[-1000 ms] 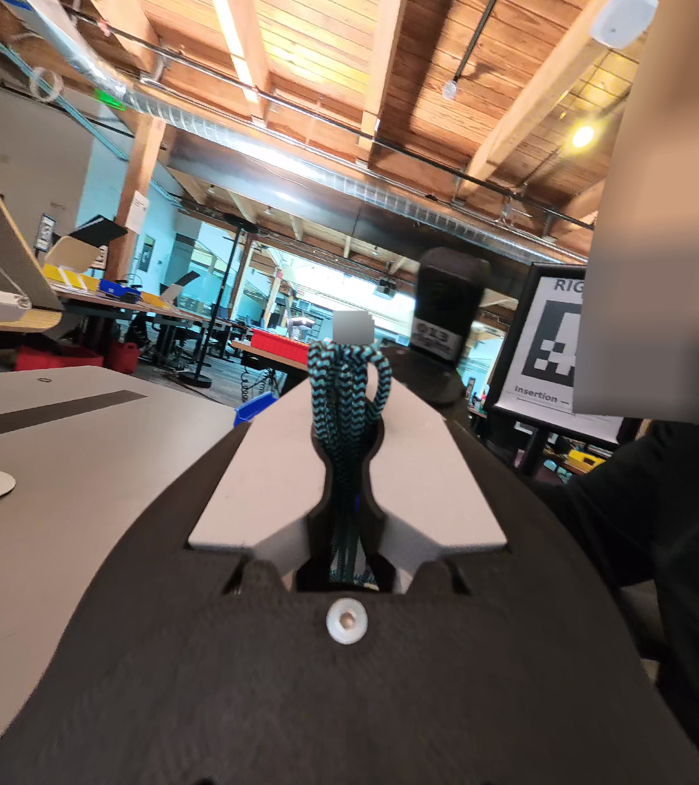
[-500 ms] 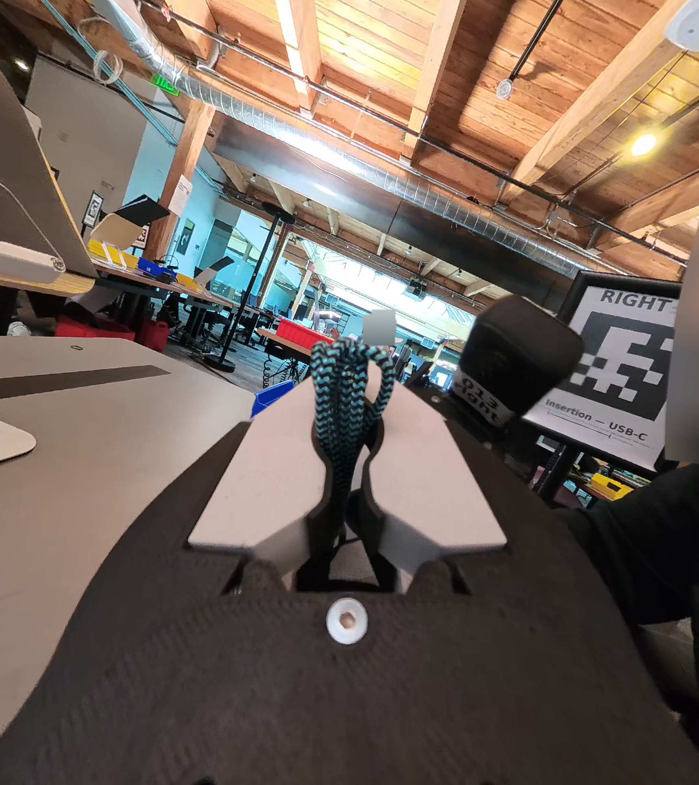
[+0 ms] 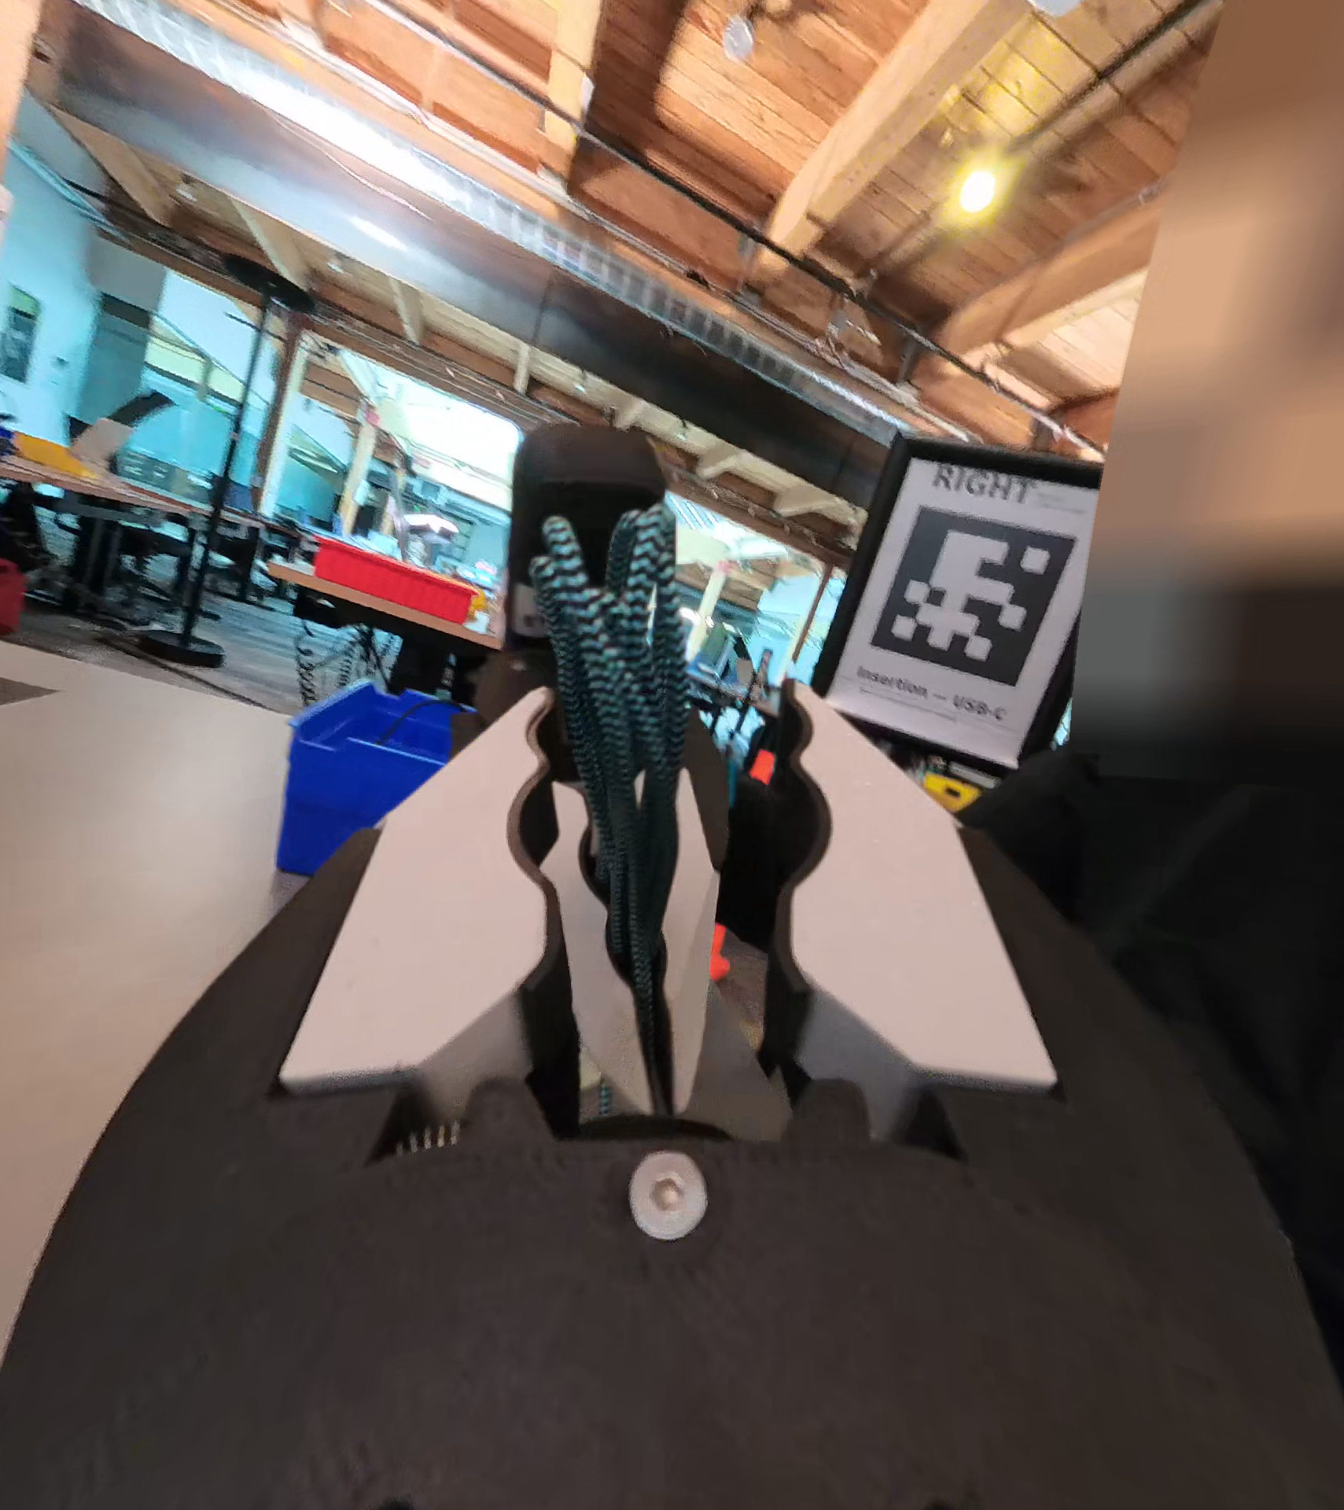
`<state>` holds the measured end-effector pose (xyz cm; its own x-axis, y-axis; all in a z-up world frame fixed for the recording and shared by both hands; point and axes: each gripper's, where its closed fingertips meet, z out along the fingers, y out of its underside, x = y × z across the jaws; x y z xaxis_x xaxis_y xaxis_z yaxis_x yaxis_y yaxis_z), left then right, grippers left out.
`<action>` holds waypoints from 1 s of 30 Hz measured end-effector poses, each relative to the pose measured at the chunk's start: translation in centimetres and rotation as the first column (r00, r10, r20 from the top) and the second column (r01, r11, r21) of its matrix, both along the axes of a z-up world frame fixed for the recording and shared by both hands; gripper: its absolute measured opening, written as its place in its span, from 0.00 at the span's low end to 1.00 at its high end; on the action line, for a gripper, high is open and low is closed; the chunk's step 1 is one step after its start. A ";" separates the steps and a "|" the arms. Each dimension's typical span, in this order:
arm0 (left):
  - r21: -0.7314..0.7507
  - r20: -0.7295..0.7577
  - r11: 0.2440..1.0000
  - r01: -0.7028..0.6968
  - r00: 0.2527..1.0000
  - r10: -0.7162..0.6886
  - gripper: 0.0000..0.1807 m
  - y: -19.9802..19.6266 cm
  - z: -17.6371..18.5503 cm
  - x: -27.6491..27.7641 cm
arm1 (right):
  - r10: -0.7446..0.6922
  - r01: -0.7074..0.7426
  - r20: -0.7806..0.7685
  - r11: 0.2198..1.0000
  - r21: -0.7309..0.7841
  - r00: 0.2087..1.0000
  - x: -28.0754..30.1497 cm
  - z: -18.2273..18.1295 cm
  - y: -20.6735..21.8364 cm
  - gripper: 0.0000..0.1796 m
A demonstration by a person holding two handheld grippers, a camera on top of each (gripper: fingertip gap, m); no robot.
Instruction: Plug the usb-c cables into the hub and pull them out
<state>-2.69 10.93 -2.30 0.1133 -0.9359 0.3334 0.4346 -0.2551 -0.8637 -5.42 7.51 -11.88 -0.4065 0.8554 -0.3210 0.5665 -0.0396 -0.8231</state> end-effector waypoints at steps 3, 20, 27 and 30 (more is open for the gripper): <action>0.041 -0.073 0.995 0.095 0.993 -0.092 0.29 -1.7 -0.6 1.9 | 0.170 -0.170 -0.003 0.982 -0.079 0.985 1.5 0.4 -2.2 0.00; 0.265 -0.134 0.910 0.319 0.947 -0.293 0.03 -7.8 0.1 3.9 | 0.658 -0.663 -0.134 0.684 -0.305 0.741 6.2 2.7 -8.4 0.00; 0.243 -0.092 0.960 0.138 0.989 -0.119 0.01 -4.9 0.5 2.3 | 0.395 -0.395 -0.040 0.898 -0.193 0.918 2.5 1.6 -4.1 0.22; 0.210 -0.064 0.976 0.056 0.997 -0.043 0.00 -3.3 0.6 1.4 | 0.189 -0.189 0.014 0.982 -0.020 0.982 2.0 1.6 -0.5 0.31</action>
<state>-1.27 7.59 -1.70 0.0786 -0.9894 0.1220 0.3731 -0.0842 -0.9239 -3.44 7.06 -10.31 -0.5549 0.7577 -0.3435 0.5782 0.0544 -0.8141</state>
